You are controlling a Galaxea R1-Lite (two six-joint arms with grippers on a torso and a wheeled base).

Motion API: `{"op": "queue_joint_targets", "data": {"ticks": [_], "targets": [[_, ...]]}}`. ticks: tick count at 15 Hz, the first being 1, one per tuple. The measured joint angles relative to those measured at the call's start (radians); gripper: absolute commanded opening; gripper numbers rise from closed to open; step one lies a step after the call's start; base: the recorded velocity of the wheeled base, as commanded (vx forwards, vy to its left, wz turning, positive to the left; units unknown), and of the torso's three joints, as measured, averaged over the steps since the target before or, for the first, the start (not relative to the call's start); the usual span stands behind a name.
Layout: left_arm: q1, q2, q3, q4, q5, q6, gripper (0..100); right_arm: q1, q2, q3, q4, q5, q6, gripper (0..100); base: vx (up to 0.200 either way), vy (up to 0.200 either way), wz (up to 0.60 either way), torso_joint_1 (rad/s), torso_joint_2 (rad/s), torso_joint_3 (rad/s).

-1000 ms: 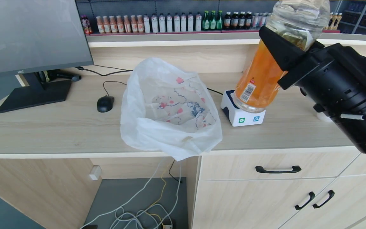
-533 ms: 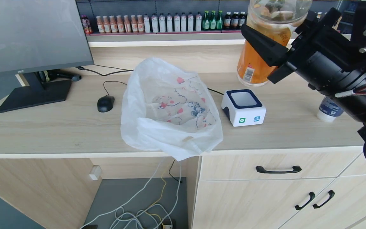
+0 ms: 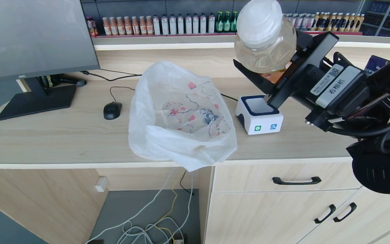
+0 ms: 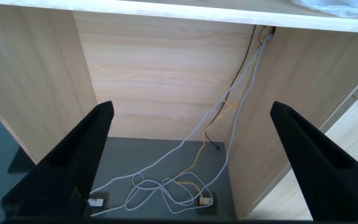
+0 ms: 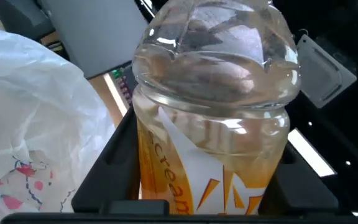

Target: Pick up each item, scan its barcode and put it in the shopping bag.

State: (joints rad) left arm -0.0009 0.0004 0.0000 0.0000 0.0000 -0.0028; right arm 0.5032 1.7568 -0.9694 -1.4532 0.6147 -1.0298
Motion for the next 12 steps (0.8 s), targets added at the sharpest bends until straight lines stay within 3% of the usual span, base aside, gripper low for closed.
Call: {"op": "queue_joint_targets", "data": {"ticks": [4,12], "targets": [[0.000,0.000,0.000,0.000,0.000,0.000,100,-0.003,0.126,0.011,-0.114,0.153,-0.053,0,0.000,0.000,0.00,0.000,0.00,0.000],[0.000,0.000,0.000,0.000,0.000,0.000,100,-0.057,0.203,0.028,-0.117,0.263,-0.156,0,0.000,0.000,0.00,0.000,0.00,0.000]]}}
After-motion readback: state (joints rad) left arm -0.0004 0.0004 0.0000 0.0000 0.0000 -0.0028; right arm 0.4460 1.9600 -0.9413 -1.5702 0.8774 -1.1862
